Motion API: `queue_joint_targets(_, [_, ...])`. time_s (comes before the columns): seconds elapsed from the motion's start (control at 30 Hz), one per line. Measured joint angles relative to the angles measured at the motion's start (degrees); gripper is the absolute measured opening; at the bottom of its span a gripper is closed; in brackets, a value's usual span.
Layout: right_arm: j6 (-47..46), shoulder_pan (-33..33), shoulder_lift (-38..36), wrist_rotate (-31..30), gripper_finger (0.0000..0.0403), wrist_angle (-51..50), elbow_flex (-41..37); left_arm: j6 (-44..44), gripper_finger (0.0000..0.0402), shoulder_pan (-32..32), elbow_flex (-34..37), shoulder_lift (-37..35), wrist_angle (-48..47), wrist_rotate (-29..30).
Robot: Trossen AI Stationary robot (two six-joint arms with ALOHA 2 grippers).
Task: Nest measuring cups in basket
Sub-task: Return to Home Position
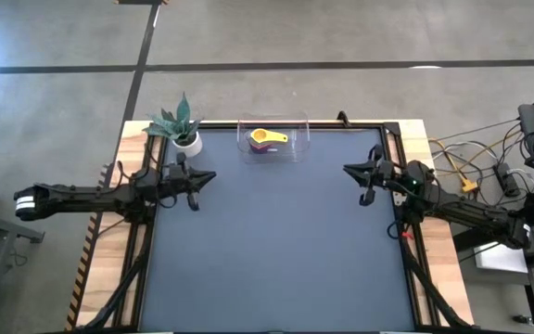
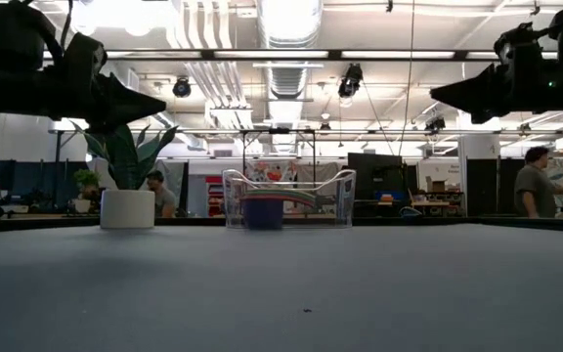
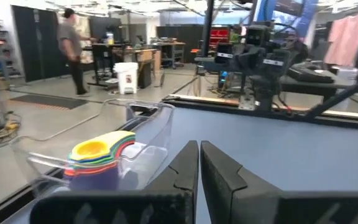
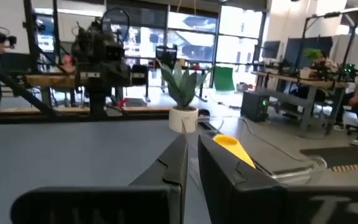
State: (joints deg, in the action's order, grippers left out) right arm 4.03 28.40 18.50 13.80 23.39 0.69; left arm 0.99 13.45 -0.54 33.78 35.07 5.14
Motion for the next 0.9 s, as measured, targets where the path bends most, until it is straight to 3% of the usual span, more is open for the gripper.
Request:
queue_joint_targets(0.3, [1.97,0.00,0.02,-0.50,0.0028,-7.54,0.00,-0.05,0.0000,0.00,-0.61,0.31,0.03,2.26])
queue_joint_targets(0.9, [-0.27,0.00,0.00,-0.39,0.0028,-5.13,0.02,-0.06,0.0000,0.00,-0.68,0.31,0.04,2.26])
